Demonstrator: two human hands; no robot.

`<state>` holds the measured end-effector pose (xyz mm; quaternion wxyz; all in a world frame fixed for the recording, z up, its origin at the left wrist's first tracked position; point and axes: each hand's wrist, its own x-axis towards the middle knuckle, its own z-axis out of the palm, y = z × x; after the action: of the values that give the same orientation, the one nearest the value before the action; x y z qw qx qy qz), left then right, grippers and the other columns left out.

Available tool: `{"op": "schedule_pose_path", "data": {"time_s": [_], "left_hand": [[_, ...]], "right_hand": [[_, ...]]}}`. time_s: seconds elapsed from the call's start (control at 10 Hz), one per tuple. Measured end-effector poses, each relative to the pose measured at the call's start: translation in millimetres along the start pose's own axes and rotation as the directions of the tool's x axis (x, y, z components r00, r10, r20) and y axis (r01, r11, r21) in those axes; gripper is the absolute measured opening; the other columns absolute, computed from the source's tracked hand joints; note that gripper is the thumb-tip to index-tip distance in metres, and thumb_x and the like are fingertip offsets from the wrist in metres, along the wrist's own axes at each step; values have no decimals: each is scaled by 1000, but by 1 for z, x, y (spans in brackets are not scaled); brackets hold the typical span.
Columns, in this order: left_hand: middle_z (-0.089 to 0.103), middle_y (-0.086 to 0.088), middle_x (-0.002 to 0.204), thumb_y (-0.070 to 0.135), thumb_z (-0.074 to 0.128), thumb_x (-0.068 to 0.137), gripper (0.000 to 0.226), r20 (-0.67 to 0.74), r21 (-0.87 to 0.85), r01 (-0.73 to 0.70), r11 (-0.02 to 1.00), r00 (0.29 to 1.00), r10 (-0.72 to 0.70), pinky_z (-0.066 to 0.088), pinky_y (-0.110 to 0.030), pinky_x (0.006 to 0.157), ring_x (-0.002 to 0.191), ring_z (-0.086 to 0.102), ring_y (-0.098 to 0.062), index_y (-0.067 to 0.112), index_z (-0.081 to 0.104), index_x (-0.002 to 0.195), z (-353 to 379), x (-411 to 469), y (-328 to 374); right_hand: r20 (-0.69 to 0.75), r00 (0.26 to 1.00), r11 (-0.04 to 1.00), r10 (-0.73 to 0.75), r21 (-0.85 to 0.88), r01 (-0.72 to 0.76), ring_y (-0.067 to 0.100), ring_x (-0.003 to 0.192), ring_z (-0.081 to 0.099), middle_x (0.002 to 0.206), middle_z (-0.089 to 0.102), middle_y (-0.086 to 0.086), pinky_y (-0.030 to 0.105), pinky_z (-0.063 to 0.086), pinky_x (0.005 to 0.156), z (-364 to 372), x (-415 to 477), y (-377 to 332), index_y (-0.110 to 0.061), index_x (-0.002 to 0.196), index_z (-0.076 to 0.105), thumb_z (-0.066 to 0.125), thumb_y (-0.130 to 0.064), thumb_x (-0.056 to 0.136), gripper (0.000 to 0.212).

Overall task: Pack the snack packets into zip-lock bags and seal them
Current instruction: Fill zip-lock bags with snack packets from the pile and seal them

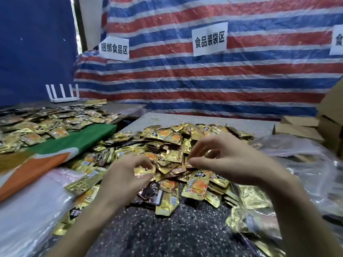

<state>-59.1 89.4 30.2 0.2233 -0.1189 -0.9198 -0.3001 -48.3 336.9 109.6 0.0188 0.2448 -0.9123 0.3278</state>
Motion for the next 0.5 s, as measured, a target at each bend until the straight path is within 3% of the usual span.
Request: {"op": "schedule_pose_path", "data": {"time_s": [0.1, 0.2, 0.3, 0.4, 0.5], "left_hand": [[65, 9, 110, 43, 74, 84, 21, -112, 249, 237, 939, 970, -215, 51, -36, 83, 93, 56, -10, 35, 65, 102, -18, -7, -61], [67, 0, 110, 54, 64, 86, 37, -218, 398, 502, 768, 865, -452, 52, -36, 79, 90, 62, -21, 28, 65, 112, -32, -21, -136], [67, -5, 100, 59, 60, 84, 45, -205, 487, 603, 632, 782, -588, 55, -34, 78, 86, 64, -25, 21, 67, 107, -35, -43, -191], [71, -2, 88, 53, 65, 84, 35, -168, 588, 584, 559, 765, -622, 53, -25, 68, 77, 68, -21, 20, 72, 94, -34, -59, -200], [69, 2, 75, 48, 73, 81, 26, -225, 516, 619, 592, 765, -604, 54, -26, 65, 68, 66, -21, 23, 70, 76, -42, -62, -190]], "right_hand": [[238, 971, 995, 2, -97, 22, -9, 98, 62, 108, 68, -18, 25, 53, 93, 2, -5, 1, -33, 108, 68, 61, -45, 94, 19], [289, 957, 992, 0, -124, 37, -9, 100, 61, 110, 68, -20, 25, 54, 93, 5, -7, 2, -37, 109, 66, 59, -48, 95, 20], [283, 959, 989, 7, -142, 35, -11, 101, 60, 112, 67, -21, 23, 53, 93, 6, -7, 1, -40, 109, 65, 57, -52, 94, 21], [290, 957, 989, 9, -147, 35, -11, 101, 60, 112, 66, -21, 23, 53, 93, 7, -7, -1, -42, 109, 64, 56, -54, 93, 21], [296, 955, 988, 10, -150, 36, -12, 99, 60, 111, 66, -23, 25, 53, 94, 7, -8, -4, -41, 109, 64, 57, -54, 92, 22]]}}
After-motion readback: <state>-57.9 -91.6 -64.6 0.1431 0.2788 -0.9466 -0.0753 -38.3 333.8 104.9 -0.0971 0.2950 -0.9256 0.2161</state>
